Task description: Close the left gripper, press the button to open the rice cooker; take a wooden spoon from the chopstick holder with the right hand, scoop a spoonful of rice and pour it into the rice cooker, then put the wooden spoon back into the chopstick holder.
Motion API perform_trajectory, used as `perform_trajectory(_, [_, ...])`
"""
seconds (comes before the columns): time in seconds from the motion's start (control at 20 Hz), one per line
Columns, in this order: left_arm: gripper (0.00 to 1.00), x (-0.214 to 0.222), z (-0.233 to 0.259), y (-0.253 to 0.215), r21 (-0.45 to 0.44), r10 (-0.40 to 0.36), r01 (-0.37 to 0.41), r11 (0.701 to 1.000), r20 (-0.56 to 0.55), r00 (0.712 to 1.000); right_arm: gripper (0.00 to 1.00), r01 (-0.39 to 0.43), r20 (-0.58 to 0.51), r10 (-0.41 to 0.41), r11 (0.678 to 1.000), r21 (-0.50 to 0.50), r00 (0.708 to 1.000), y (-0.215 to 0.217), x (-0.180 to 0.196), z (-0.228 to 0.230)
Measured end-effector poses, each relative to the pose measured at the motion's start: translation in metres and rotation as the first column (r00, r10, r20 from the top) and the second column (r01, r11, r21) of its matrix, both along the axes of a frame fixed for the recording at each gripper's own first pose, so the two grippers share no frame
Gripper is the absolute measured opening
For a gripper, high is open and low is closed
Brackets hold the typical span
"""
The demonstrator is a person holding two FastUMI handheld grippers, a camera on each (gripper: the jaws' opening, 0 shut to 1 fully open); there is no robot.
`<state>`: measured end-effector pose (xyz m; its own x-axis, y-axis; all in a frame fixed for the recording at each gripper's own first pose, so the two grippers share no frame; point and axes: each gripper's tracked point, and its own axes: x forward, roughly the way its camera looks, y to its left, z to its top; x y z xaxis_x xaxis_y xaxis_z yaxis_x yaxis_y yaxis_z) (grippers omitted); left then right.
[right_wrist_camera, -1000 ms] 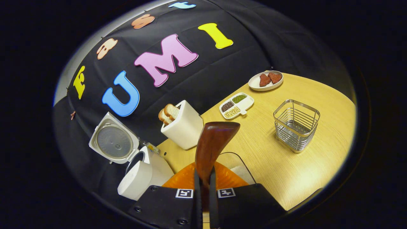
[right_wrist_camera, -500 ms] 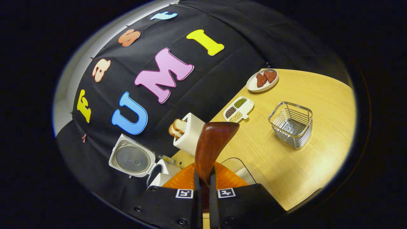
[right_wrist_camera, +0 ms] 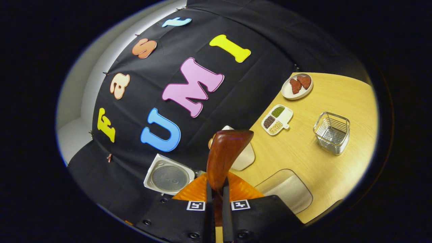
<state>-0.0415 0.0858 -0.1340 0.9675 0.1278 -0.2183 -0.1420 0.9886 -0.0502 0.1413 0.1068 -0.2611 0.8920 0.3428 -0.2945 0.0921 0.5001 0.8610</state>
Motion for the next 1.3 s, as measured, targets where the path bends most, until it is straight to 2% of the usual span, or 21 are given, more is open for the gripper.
perform_trajectory(0.15, [0.97, -0.004, 0.002, 0.008, 0.009, 0.010, -0.010, 1.000, 0.003, 1.000, 0.13, -0.006, 0.032, 0.004, 0.998, 0.067, 0.999, 0.023, 0.012, 0.035])
perform_trajectory(0.25, [0.97, -0.008, 0.000, 0.014, 0.017, 0.017, -0.017, 1.000, 0.004, 1.000, 0.13, -0.022, 0.051, 0.018, 0.997, 0.076, 0.999, 0.041, 0.023, 0.053])
perform_trajectory(0.55, [0.97, 0.000, 0.001, 0.023, 0.020, 0.028, -0.028, 0.999, 0.007, 1.000, 0.13, -0.093, 0.118, 0.092, 0.996, 0.008, 0.989, 0.114, 0.051, 0.090])
perform_trajectory(0.75, [0.97, 0.004, -0.005, 0.030, 0.037, 0.035, -0.035, 0.999, -0.008, 0.999, 0.13, -0.121, 0.144, 0.120, 0.993, -0.003, 0.982, 0.169, 0.080, 0.101])
perform_trajectory(0.85, [0.97, 0.007, -0.008, 0.034, 0.027, 0.045, -0.045, 0.999, -0.017, 0.999, 0.13, -0.129, 0.160, 0.134, 0.991, -0.043, 0.978, 0.194, 0.094, 0.100])
perform_trajectory(1.0, [0.97, 0.010, -0.011, 0.039, 0.015, 0.065, -0.065, 0.998, -0.020, 0.998, 0.13, -0.162, 0.192, 0.191, 0.974, -0.156, 0.963, 0.228, 0.108, 0.098])
perform_trajectory(1.15, [0.97, 0.010, -0.017, 0.048, 0.023, 0.087, -0.086, 0.996, -0.040, 0.995, 0.12, -0.182, 0.210, 0.242, 0.945, -0.271, 0.947, 0.258, 0.119, 0.084])
perform_trajectory(1.3, [0.97, 0.009, -0.021, 0.058, 0.017, 0.110, -0.110, 0.994, -0.057, 0.992, 0.13, -0.191, 0.221, 0.296, 0.897, -0.400, 0.929, 0.275, 0.129, 0.068])
